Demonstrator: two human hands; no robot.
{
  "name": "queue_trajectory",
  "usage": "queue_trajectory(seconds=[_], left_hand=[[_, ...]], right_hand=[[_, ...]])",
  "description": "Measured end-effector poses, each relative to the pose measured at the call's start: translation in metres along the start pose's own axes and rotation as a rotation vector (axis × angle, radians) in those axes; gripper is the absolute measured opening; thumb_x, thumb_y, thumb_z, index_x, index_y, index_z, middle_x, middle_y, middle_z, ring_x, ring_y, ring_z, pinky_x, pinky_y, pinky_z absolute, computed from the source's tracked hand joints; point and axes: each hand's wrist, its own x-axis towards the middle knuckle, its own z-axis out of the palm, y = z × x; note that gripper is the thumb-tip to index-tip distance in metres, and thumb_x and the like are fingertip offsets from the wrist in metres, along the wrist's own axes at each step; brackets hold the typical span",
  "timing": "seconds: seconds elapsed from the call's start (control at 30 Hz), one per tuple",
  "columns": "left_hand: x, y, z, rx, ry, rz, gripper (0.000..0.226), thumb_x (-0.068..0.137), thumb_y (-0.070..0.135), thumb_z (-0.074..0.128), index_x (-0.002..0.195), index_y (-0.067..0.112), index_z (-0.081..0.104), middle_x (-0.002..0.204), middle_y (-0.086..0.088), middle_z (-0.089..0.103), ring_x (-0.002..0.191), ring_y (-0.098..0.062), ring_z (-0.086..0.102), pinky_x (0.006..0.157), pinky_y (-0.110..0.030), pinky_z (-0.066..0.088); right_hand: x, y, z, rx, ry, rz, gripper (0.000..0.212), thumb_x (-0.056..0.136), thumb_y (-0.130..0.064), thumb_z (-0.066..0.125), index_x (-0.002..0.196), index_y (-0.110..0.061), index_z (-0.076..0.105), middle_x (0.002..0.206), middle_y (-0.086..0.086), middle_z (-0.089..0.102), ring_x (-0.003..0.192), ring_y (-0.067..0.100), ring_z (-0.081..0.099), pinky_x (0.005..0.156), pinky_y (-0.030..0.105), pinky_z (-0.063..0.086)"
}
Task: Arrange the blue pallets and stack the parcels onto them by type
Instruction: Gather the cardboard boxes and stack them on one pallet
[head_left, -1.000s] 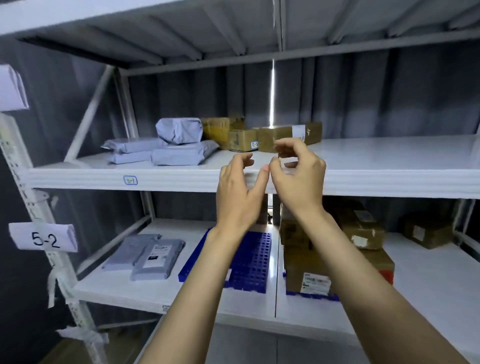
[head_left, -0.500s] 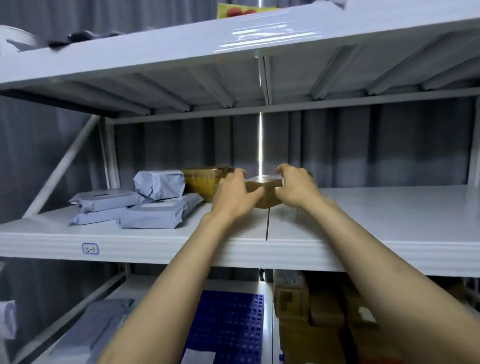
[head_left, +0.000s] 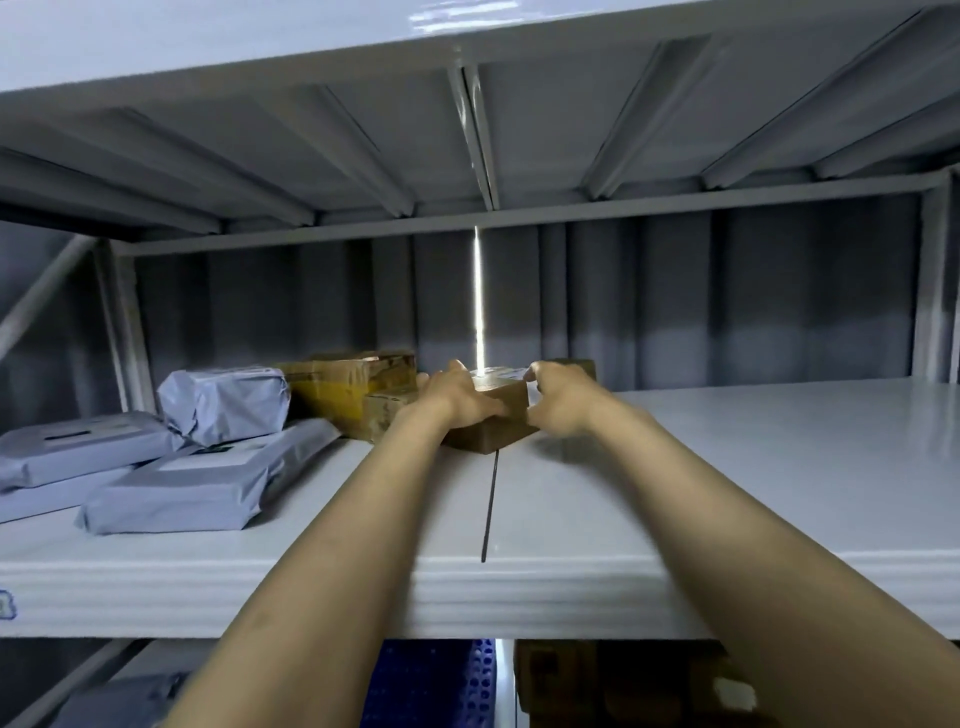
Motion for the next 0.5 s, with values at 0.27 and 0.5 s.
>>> queue_trajectory(seconds=[0.27,0.5], left_hand=[[0.009,0.000,0.003,0.020,0.018,0.060,0.065,0.077,0.050,0.071,0.126,0.014,0.049,0.124,-0.006,0.056,0.120,-0.026,0.047,0.094,-0.037,0.047],[-0.010,0.002,-0.006,-0.155,0.027,0.086,0.072,0.074,0.038,0.078,0.130,0.008,0.043,0.124,-0.005,0.050,0.097,-0.019,0.046,0.078,-0.030,0.042]], right_hand=[[-0.003,0.001,-0.004,0.013,-0.006,0.025,0.041,0.087,-0.017,0.056,0.127,-0.012,0.051,0.125,0.009,0.056,0.108,0.026,0.057,0.088,0.031,0.049],[-0.010,0.004,-0.004,0.105,-0.003,0.097,0.032,0.091,-0.014,0.052,0.122,-0.007,0.054,0.101,0.005,0.056,0.094,0.024,0.056,0.074,0.028,0.046]])
